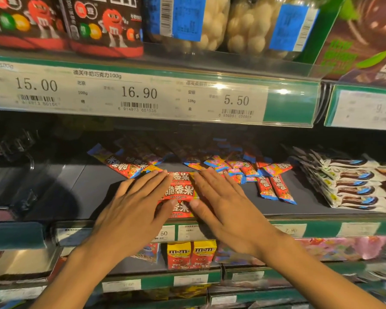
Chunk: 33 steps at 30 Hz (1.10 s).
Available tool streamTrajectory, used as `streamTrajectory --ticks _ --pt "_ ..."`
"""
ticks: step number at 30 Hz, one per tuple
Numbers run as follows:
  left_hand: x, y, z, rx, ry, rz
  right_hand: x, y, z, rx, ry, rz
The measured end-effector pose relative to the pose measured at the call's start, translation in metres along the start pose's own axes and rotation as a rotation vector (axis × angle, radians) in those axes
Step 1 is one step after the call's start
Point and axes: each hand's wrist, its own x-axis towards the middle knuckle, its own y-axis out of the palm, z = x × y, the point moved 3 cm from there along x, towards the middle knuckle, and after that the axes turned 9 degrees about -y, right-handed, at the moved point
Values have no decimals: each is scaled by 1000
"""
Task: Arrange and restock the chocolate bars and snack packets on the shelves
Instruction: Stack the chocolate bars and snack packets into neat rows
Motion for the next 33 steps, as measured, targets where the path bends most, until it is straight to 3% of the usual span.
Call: streamTrajectory --ticks 3,5,11,25,33 --pt "0 0 0 -13 2 -1 -8 -20 -20 5 129 -293" --pt "0 0 1 -21 3 -7 -17 -31 -41 -94 237 -389" --pt "2 1 0 -49 -9 -7 -41 -41 -90 -384 646 -118" --pt "3 -1 -1 -14 -35 33 -27 -41 -99 -213 826 -22" --pt "3 -1 -1 -68 -33 23 -31 -55 -105 -122 904 -59"
